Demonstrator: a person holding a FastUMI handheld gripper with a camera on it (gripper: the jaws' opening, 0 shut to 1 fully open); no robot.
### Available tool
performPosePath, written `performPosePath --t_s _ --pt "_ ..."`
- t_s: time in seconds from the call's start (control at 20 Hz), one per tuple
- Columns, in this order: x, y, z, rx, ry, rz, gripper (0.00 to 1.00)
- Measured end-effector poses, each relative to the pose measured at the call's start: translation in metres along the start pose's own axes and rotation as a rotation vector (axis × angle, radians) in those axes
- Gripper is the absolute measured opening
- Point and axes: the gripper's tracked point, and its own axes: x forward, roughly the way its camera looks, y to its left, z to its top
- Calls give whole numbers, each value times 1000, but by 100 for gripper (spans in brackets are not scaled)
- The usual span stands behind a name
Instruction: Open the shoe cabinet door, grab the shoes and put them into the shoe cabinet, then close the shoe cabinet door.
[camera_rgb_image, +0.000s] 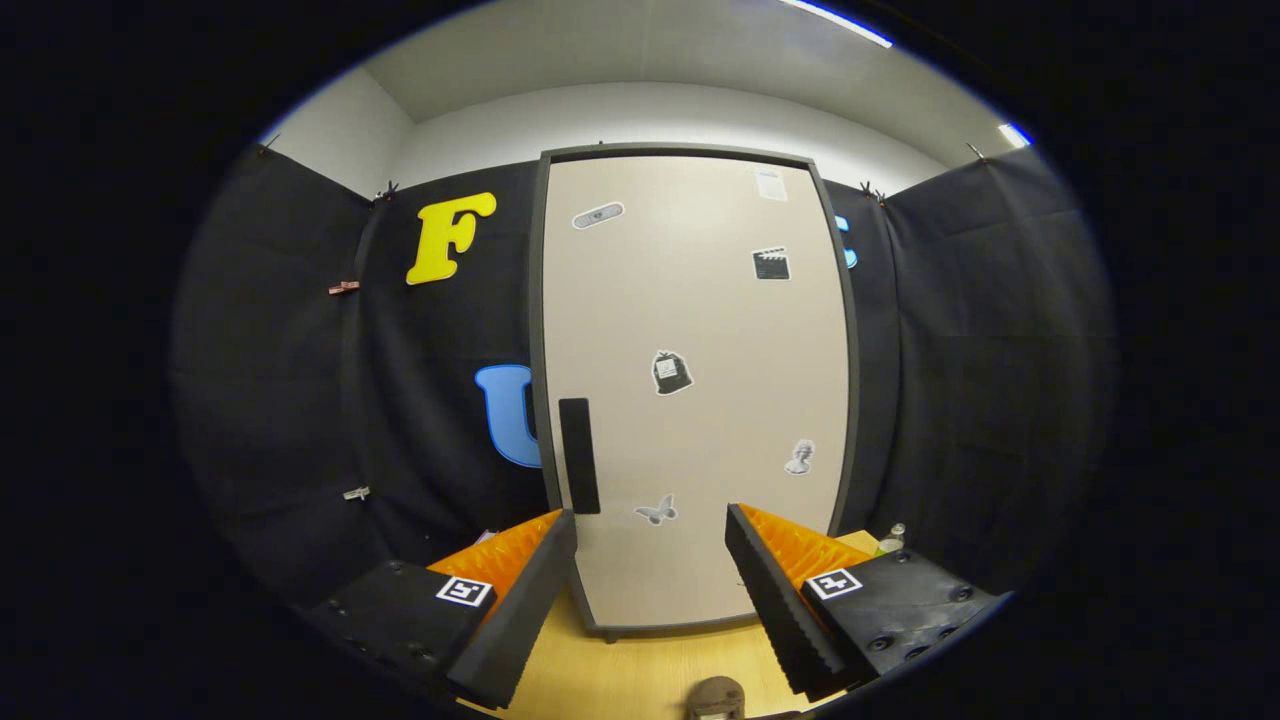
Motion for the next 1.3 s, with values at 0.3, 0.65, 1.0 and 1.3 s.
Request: performPosePath --t_s 0.3,0.65,1.0,1.3 --pt "57 38 -5 10 15 47 98" --pt "114 49 -19 -5 28 20 98" --pt "157 42 -26 11 21 -18 98" --pt "185 41 -29 23 8 -22 98"
